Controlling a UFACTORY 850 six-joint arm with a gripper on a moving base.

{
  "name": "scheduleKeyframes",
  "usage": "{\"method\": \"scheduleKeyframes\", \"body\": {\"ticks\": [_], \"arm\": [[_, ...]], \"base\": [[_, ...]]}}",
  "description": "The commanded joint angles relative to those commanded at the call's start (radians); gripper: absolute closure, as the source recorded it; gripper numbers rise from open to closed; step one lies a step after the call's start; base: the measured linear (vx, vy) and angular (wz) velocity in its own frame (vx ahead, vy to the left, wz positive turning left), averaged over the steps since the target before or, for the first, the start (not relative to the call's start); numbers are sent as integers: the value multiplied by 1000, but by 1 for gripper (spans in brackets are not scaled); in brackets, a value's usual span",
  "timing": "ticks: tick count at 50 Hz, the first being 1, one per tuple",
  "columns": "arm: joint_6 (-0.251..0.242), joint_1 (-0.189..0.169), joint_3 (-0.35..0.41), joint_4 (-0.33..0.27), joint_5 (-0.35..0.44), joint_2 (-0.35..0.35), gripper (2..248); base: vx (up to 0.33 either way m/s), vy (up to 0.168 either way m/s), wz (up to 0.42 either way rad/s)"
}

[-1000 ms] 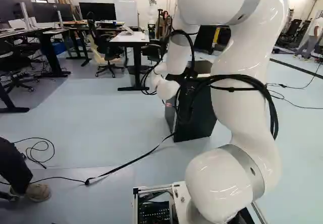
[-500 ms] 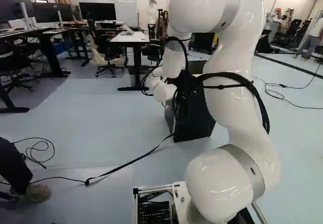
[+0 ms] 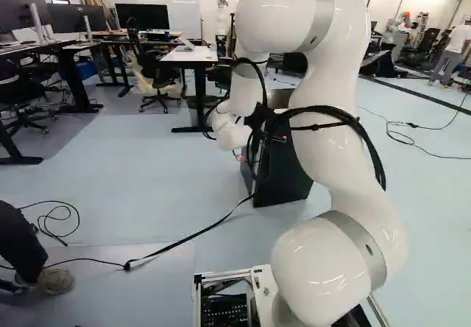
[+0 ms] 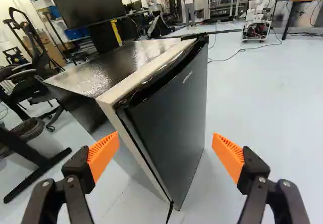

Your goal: Open the fridge door

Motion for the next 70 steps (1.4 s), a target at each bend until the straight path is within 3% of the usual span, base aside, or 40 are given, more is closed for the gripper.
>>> {"method": "scheduleKeyframes", "body": {"ticks": [24,39,61,70], "arm": [[0,48,-70,32,14,-43,3],[0,40,-136,32,14,-83,3],[0,30,-147,32,14,-90,3],[-58,30,-147,32,14,-90,3]], "base": [[0,0,0],[0,0,0],[0,0,0],[0,0,0]]}}
